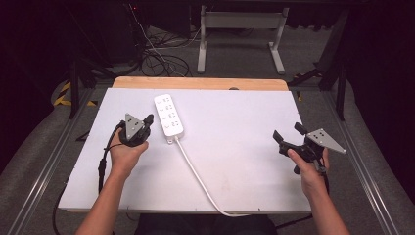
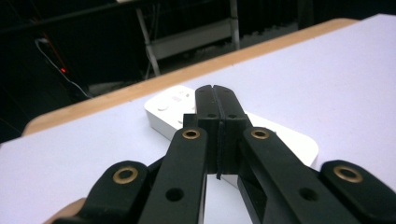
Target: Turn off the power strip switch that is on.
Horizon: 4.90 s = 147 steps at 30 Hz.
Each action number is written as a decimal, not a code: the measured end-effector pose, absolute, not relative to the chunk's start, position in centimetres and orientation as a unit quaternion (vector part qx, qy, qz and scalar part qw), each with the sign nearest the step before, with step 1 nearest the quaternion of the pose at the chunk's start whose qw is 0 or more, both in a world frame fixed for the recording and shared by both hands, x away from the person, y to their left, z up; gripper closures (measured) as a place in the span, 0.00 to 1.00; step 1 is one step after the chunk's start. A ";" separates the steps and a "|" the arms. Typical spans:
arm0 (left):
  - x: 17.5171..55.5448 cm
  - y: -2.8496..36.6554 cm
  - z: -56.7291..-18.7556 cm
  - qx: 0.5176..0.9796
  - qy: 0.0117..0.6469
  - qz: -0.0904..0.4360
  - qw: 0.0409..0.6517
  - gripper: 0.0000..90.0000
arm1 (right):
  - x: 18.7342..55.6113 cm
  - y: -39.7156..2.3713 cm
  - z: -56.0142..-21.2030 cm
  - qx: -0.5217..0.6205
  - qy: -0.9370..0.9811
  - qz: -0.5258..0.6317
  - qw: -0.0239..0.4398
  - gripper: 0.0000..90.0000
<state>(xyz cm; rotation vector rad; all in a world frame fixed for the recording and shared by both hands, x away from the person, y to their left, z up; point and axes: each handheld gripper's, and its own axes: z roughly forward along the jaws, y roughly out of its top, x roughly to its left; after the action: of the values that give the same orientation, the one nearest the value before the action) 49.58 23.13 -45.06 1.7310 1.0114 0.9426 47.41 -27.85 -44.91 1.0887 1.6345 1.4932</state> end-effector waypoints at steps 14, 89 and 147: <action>52.5 20.7 -44.7 0.766 0.426 0.302 0.374 1.00 | 47.6 -28.0 -44.9 0.418 0.623 0.574 0.328 0.11; 55.9 18.9 -45.7 0.783 0.501 0.217 0.297 1.00 | 47.5 -27.8 -44.4 0.415 0.614 0.591 0.318 0.11; 55.8 20.7 -45.2 0.743 0.498 0.212 0.393 1.00 | 47.2 -27.9 -44.1 0.420 0.602 0.602 0.314 0.11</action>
<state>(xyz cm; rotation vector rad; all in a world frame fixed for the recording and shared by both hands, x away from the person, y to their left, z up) 55.78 20.68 -45.20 1.8868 1.2650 0.5386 47.20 -27.87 -44.10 1.1075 1.5872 1.5853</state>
